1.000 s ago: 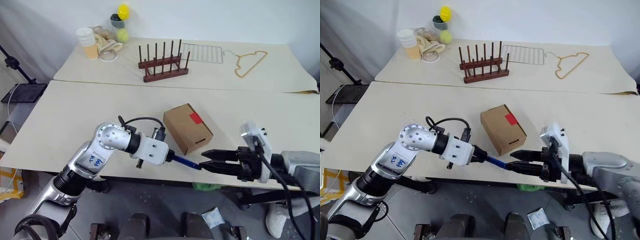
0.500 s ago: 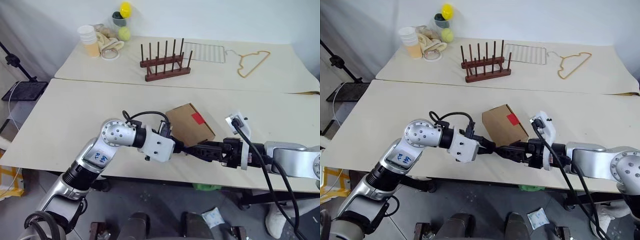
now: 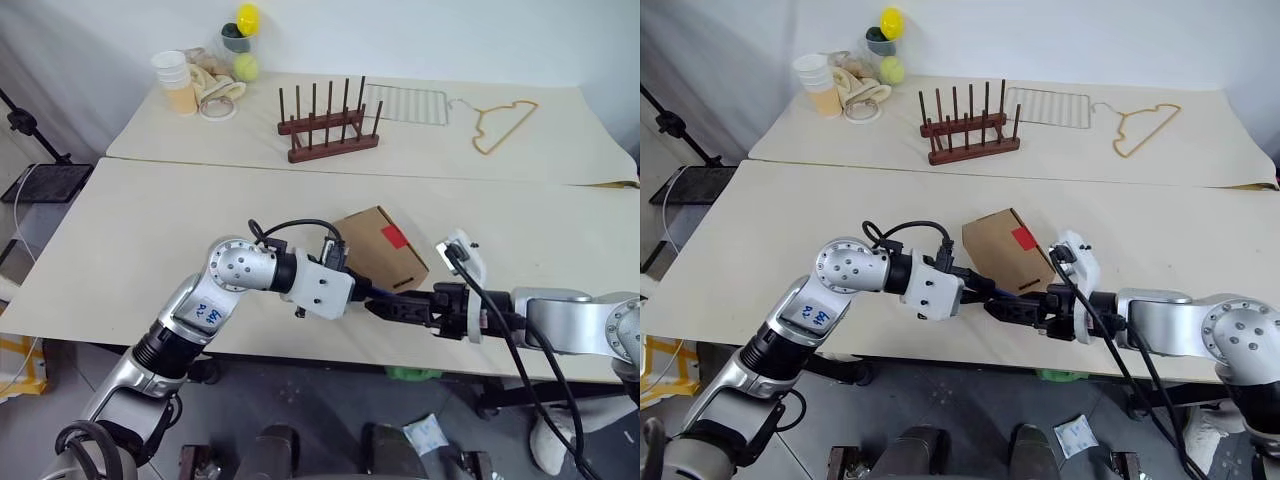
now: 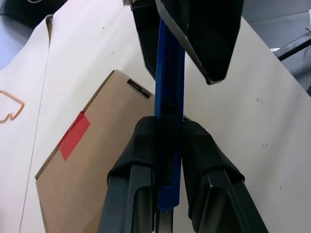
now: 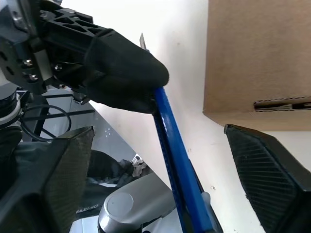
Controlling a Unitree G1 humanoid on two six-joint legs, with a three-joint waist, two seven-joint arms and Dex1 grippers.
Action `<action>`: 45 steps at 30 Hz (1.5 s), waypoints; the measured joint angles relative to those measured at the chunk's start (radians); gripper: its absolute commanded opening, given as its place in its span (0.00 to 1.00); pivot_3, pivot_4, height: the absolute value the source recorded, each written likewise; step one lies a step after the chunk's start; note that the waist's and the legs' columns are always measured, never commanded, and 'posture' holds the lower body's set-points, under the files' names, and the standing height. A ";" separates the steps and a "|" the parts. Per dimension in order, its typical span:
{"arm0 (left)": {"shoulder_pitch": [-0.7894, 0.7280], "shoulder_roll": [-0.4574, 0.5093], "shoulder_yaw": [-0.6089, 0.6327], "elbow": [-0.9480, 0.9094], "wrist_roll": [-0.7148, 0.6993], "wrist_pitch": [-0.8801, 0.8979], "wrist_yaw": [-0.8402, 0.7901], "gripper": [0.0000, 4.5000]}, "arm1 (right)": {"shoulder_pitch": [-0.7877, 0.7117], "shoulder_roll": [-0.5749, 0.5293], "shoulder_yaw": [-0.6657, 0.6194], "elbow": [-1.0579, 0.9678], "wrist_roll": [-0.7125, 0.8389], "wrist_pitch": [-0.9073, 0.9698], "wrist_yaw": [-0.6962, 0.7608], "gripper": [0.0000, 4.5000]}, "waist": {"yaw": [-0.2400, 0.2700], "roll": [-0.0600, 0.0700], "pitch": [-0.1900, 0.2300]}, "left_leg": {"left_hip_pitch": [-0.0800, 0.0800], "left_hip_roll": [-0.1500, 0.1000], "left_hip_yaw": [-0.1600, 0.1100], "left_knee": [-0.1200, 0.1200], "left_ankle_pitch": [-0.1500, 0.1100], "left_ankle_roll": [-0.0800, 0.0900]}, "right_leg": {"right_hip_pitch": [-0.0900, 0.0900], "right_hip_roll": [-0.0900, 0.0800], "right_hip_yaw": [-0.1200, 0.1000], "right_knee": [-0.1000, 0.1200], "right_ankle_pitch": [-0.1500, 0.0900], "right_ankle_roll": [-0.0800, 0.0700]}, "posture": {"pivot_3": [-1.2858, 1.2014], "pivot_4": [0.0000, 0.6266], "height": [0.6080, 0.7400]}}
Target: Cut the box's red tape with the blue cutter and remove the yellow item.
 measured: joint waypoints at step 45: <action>-0.019 0.201 0.357 0.234 -0.542 0.594 -0.194 0.02 | 0.272 -0.184 -0.465 -0.060 0.007 -0.008 0.232 0.02 | 0.000 0.001 0.001 | -0.008 -0.002 -0.008 0.003 0.001 0.001 | -0.002 0.000 -0.004 0.000 0.001 0.000 | 0.52 0.24 1.00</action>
